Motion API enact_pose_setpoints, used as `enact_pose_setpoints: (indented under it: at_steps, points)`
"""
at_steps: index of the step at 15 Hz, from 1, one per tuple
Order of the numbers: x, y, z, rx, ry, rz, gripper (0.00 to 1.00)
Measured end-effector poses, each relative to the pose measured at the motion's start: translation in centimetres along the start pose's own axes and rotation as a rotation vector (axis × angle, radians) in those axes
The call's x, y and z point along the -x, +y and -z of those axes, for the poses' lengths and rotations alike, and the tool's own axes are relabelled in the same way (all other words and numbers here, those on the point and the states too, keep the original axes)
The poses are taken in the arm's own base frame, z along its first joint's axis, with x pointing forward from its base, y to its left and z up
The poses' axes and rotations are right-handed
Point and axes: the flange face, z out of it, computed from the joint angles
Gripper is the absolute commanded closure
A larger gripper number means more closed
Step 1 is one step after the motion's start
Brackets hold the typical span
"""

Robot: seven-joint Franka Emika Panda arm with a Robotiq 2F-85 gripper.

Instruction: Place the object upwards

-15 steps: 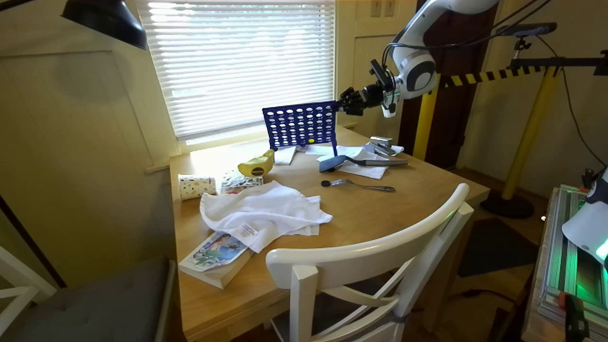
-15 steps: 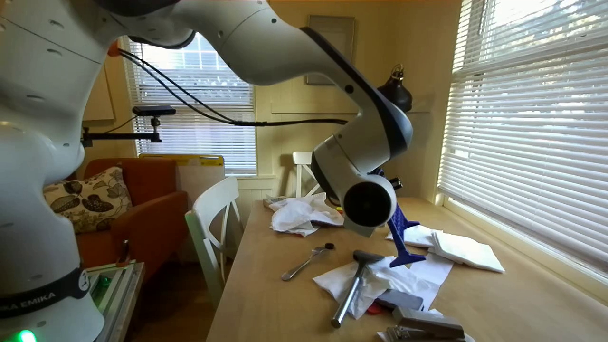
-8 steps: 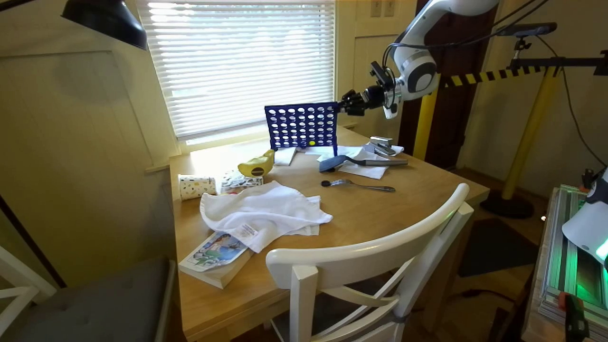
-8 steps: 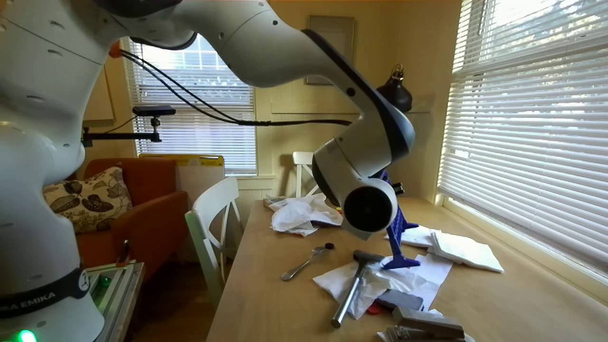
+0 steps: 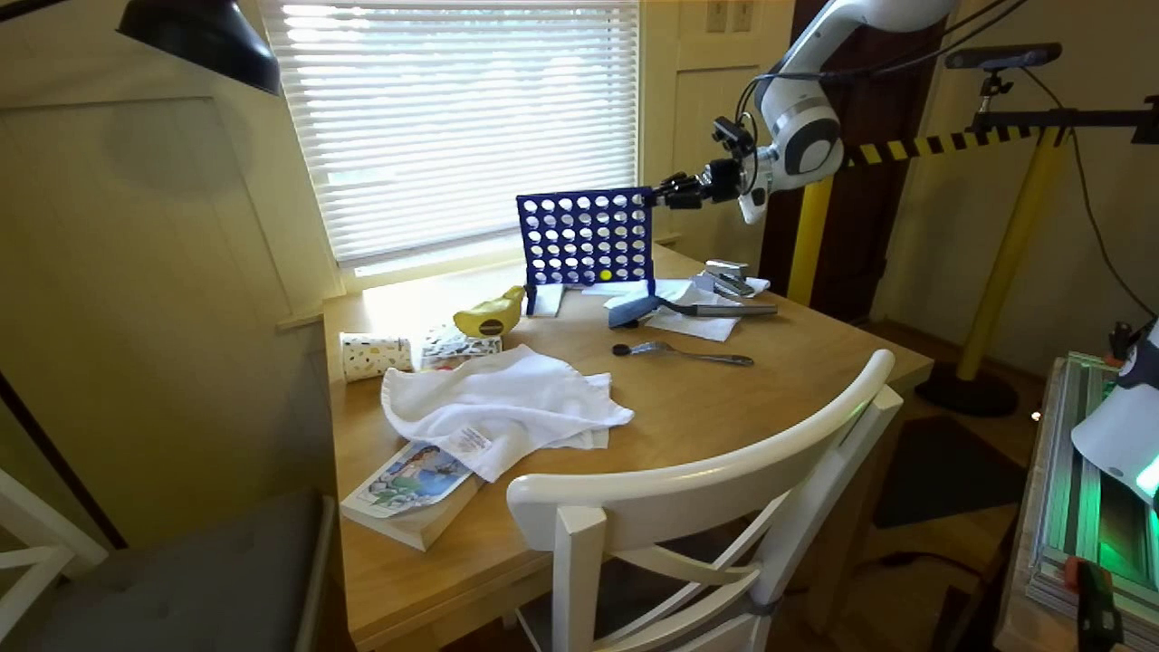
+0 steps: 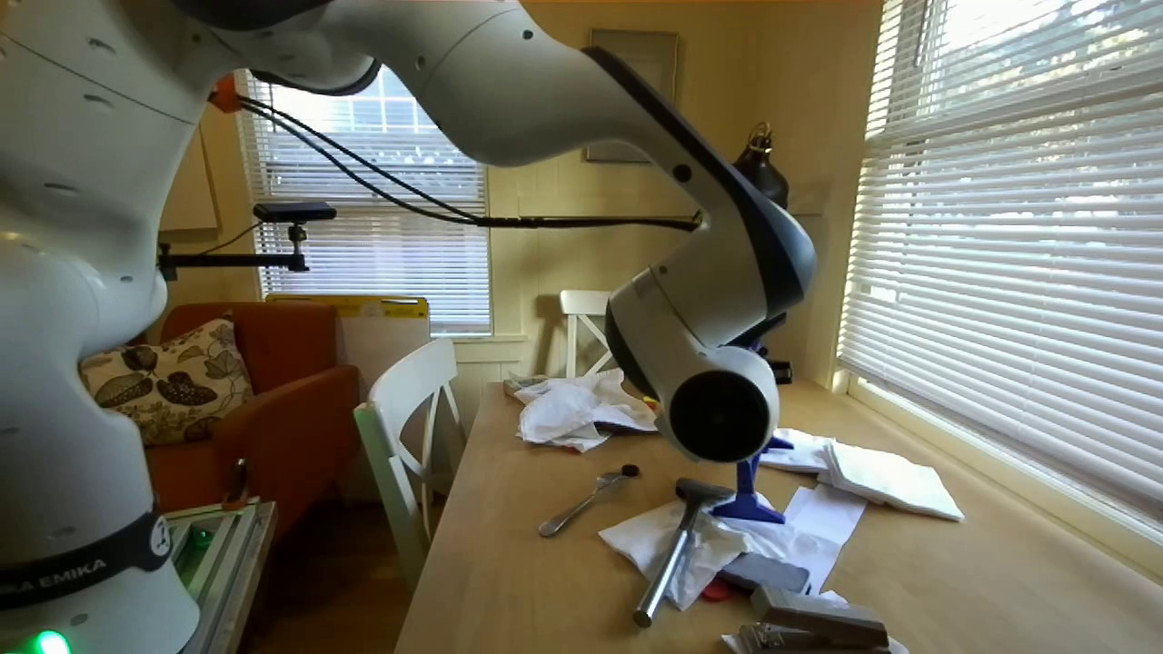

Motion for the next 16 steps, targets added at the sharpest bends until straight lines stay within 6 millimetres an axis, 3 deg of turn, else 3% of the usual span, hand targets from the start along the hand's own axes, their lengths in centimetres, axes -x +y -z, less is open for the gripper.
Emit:
enact_pose_setpoints:
  at_steps: [5,8,12,16]
  points:
    - [-0.7,-0.4,0.4,-0.030,0.037,-0.002,0.18]
    - [-0.6,-0.4,0.1,-0.038,0.093,0.098,0.01]
    - [0.9,-0.2,-0.7,-0.050,0.171,0.285,0.00]
    - [4.7,0.2,-1.1,-0.077,0.223,0.506,0.00]
